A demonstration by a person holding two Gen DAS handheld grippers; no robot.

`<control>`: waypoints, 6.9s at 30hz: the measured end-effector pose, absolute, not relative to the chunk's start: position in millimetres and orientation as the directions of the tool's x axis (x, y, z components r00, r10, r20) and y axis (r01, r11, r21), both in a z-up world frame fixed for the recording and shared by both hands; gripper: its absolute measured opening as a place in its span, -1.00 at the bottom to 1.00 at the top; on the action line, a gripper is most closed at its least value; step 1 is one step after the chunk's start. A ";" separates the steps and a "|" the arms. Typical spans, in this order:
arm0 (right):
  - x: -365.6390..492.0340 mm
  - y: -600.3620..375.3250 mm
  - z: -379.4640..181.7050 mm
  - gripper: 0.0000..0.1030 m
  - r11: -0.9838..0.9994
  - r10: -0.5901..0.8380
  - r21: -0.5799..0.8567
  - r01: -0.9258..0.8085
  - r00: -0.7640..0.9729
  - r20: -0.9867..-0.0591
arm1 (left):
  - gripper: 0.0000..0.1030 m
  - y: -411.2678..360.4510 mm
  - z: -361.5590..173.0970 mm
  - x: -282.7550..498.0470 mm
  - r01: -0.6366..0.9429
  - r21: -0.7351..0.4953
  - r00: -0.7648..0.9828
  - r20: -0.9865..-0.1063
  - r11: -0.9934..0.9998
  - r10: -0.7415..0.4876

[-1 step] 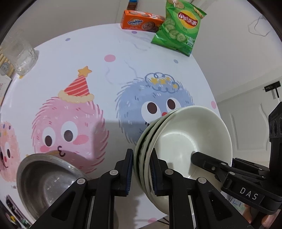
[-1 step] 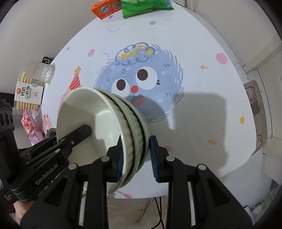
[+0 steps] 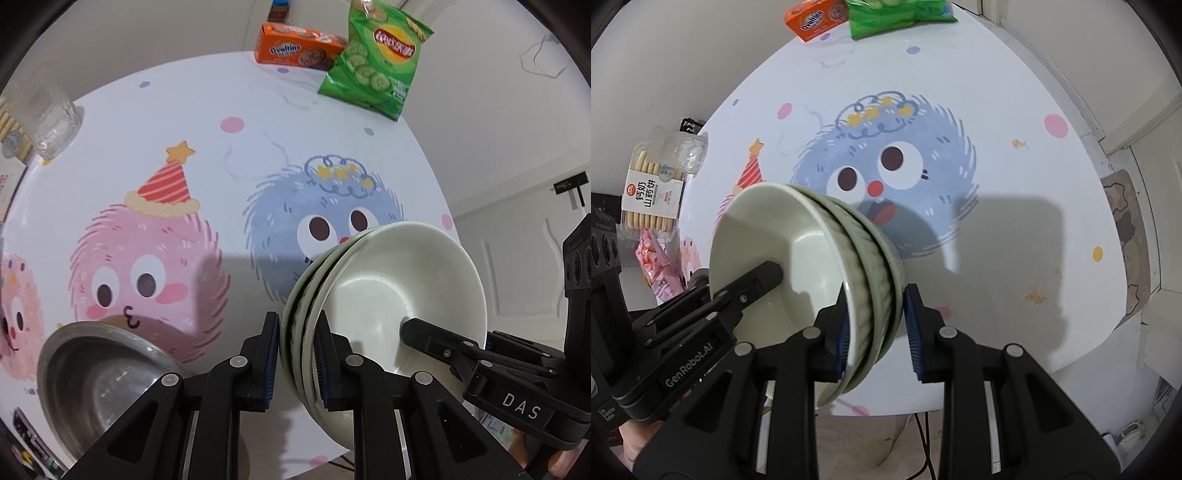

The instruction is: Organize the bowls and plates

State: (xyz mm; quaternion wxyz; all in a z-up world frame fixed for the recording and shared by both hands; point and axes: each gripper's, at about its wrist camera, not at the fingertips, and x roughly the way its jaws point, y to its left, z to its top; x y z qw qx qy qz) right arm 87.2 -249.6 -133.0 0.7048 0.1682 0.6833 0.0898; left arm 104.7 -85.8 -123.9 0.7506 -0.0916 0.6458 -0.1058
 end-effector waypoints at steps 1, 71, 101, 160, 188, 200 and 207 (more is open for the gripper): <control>88.2 -247.9 -130.3 -0.43 0.928 0.356 0.360 0.097 0.052 -0.933 | -0.67 -83.7 -119.9 104.7 0.035 -0.273 0.148 -0.950 0.961 -0.275; 18.9 -64.8 -142.9 -0.45 0.937 0.333 0.340 -0.085 -0.091 -0.939 | -0.66 76.2 -138.8 -0.3 -0.133 -0.202 0.144 -0.973 0.970 -0.183; 20.5 -63.8 -126.8 0.12 0.951 0.286 0.286 -0.118 -0.020 -0.958 | 0.16 75.3 -123.4 -0.8 -0.097 -0.154 0.207 -0.969 0.983 -0.131; -83.8 -128.4 -26.3 0.39 0.951 0.182 0.065 -0.301 0.377 -0.908 | 0.59 5.3 -50.6 -109.3 -0.189 -0.120 0.454 -0.891 0.975 -0.022; -89.7 -136.2 -37.1 0.39 0.965 0.136 0.035 -0.259 0.381 -0.915 | 0.61 -1.3 -52.6 -117.2 -0.109 -0.098 0.492 -0.870 0.989 -0.032; -94.9 -137.6 -33.8 0.39 0.967 0.125 0.022 -0.254 0.399 -0.909 | 0.79 -4.7 -51.1 -119.1 -0.100 -0.083 0.492 -0.870 0.991 -0.023; -95.9 -137.2 -33.7 0.39 0.967 0.131 0.030 -0.254 0.392 -0.911 | 0.79 -4.7 -50.0 -118.5 -0.112 -0.062 0.479 -0.878 0.992 0.000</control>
